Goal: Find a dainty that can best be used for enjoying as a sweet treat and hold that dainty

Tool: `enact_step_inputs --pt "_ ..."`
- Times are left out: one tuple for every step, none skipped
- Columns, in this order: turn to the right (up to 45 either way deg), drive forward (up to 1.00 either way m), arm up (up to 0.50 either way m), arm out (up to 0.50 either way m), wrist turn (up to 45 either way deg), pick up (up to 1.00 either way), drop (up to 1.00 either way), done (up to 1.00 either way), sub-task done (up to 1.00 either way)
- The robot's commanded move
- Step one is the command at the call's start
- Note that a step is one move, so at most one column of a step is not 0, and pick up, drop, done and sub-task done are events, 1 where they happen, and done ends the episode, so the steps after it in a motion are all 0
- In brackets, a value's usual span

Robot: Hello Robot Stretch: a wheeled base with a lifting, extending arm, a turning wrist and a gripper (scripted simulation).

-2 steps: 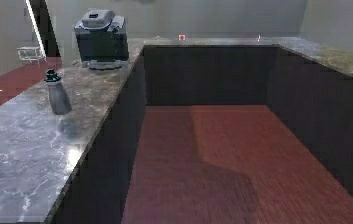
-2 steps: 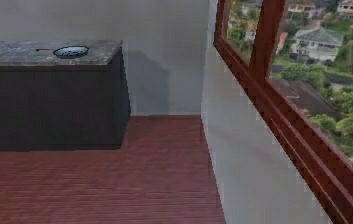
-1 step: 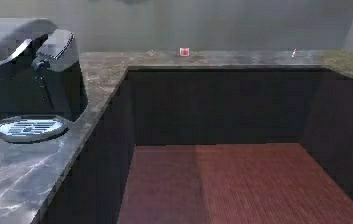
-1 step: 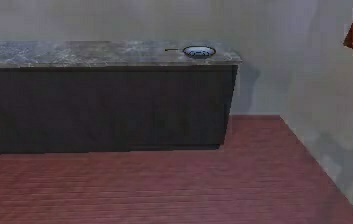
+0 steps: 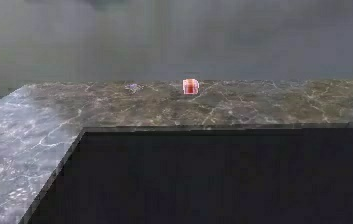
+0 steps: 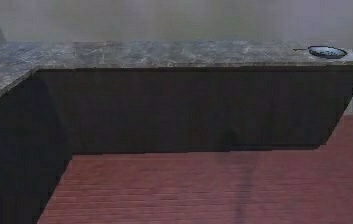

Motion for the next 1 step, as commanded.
enact_step_inputs --pt "6.0 0.00 0.00 0.00 0.0 0.00 0.00 0.00 0.00"
